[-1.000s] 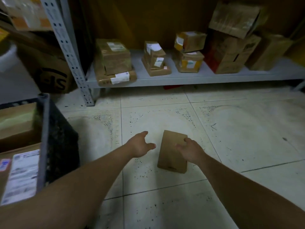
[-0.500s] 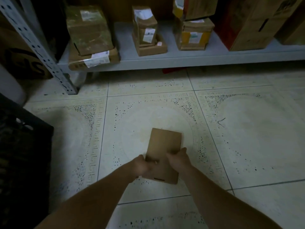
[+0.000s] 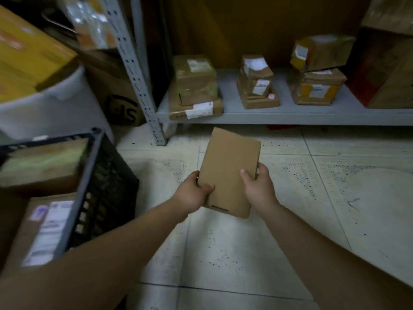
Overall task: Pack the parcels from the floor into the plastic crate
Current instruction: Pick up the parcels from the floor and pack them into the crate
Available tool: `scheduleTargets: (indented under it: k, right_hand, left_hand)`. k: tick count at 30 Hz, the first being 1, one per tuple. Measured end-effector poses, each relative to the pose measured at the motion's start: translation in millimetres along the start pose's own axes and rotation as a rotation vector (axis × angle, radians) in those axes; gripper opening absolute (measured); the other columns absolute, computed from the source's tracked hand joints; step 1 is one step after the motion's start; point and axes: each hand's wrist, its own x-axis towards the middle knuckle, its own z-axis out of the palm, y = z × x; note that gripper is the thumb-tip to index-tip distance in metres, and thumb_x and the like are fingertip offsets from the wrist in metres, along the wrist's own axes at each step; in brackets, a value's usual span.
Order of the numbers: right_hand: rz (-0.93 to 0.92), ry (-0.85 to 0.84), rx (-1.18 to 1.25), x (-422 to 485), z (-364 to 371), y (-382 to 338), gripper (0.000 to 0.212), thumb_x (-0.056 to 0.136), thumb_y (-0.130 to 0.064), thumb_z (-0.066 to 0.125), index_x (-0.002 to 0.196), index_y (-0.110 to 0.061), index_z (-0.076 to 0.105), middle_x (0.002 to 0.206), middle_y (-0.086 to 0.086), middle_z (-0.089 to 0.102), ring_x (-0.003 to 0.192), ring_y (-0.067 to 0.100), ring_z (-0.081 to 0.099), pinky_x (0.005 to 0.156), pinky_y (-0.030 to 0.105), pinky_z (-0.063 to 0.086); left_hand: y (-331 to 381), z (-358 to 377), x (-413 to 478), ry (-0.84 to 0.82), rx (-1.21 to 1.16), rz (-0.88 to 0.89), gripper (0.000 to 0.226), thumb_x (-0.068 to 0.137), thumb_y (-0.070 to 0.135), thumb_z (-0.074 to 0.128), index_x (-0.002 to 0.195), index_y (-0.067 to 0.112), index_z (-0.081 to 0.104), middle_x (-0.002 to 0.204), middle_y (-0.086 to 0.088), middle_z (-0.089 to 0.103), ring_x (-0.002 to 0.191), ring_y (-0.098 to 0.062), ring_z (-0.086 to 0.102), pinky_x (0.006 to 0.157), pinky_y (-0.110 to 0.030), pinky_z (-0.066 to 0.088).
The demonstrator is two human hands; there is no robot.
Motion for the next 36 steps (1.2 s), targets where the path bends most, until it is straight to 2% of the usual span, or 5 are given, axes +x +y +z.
scheduleTargets:
  k: [11, 15, 19, 23, 36]
  right_hand:
    - [-0.304, -0.127, -0.005, -115, 145, -159, 0.043, 0.098, -0.035, 0.049, 0.139, -0.025, 0.042, 0.129, -0.001, 0.056, 0.114, 0.023, 0.055, 0.095, 0.039, 0.046]
    - [-0.326, -0.139, -0.041, -167, 203, -186, 0.042, 0.098, -0.036, 0.049, 0.139, -0.029, 0.04, 0.129, -0.002, 0.055, 0.113, 0.022, 0.055, 0.096, 0.043, 0.047]
    - [-0.306, -0.136, -0.095, -211, 240, -197, 0.042, 0.098, -0.036, 0.048, 0.138, -0.028, 0.04, 0.13, 0.0, 0.055, 0.113, 0.022, 0.055, 0.094, 0.041, 0.048]
    - [-0.273, -0.105, -0.157, -250, 262, -206, 0.044, 0.099, -0.034, 0.048, 0.141, -0.027, 0.037, 0.132, 0.001, 0.054, 0.117, 0.023, 0.054, 0.093, 0.039, 0.044]
    - [-0.144, -0.059, -0.528, -277, 281, -187, 0.048, 0.099, -0.035, 0.045, 0.142, -0.017, 0.035, 0.136, 0.01, 0.041, 0.118, 0.028, 0.05, 0.097, 0.039, 0.042]
  left_hand:
    - [10, -224, -102, 0.238, -0.073, 0.129, 0.041, 0.093, 0.024, 0.056, 0.132, 0.014, 0.044, 0.117, -0.003, 0.059, 0.099, -0.021, 0.059, 0.089, -0.036, 0.05]
    - [-15, -294, -137, 0.256, -0.054, 0.117, 0.045, 0.094, 0.025, 0.054, 0.136, 0.017, 0.041, 0.118, -0.003, 0.057, 0.084, -0.011, 0.057, 0.067, -0.023, 0.047]
    - [-42, -343, -160, 0.204, -0.042, 0.12, 0.045, 0.093, 0.027, 0.055, 0.136, 0.016, 0.045, 0.115, 0.0, 0.061, 0.095, -0.014, 0.061, 0.083, -0.03, 0.051]
    - [-64, -369, -180, 0.158, -0.044, 0.149, 0.038, 0.094, 0.024, 0.053, 0.131, 0.014, 0.051, 0.101, 0.006, 0.061, 0.083, -0.006, 0.059, 0.062, -0.015, 0.045]
    - [-113, -361, -191, 0.131, 0.124, 0.211, 0.062, 0.089, 0.02, 0.059, 0.142, 0.026, 0.026, 0.133, 0.001, 0.049, 0.121, -0.016, 0.049, 0.096, -0.031, 0.043]
